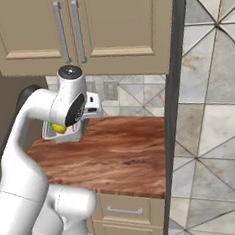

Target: Place the tupperware on the second highest shelf of the fridge. Make space for the tupperware among the existing items by rearranging them on the shelves if needed. Close the fridge door when finished.

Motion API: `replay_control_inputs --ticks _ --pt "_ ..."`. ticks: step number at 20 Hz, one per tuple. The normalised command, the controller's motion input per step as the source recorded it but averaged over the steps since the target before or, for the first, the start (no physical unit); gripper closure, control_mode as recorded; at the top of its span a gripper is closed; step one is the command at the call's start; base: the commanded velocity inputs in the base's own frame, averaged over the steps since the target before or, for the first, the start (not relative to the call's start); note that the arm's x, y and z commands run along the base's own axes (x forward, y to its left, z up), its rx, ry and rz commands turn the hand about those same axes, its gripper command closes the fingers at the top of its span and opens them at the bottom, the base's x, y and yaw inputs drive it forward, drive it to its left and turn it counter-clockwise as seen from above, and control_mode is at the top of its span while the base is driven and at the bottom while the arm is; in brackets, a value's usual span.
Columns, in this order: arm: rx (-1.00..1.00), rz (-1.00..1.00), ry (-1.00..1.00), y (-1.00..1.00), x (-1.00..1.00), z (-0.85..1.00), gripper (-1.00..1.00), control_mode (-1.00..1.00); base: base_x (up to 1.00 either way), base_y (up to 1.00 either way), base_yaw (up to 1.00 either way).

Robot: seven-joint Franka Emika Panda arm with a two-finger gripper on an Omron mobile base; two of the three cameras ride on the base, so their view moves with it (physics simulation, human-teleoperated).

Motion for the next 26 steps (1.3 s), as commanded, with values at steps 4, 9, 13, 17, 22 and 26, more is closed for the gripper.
replay_control_inputs --ticks 4,9,13,17,22,26 --pt "0.0 0.0 0.0 0.0 0.0 0.0 1.0 1.0 -0.99 -0.06 0.17" --pt "0.0 0.0 0.0 0.0 0.0 0.0 1.0 1.0 -0.95 -0.11 0.49" --pt "0.0 0.0 0.0 0.0 0.0 0.0 1.0 1.0 -0.71 -0.17 0.72" --pt "0.0 0.0 0.0 0.0 0.0 0.0 1.0 1.0 -0.62 -0.01 0.81" --pt "0.0 0.0 0.0 0.0 0.0 0.0 1.0 1.0 -0.31 0.42 0.82" --pt "0.0 0.0 0.0 0.0 0.0 0.0 1.0 1.0 0.03 1.0 0.6"
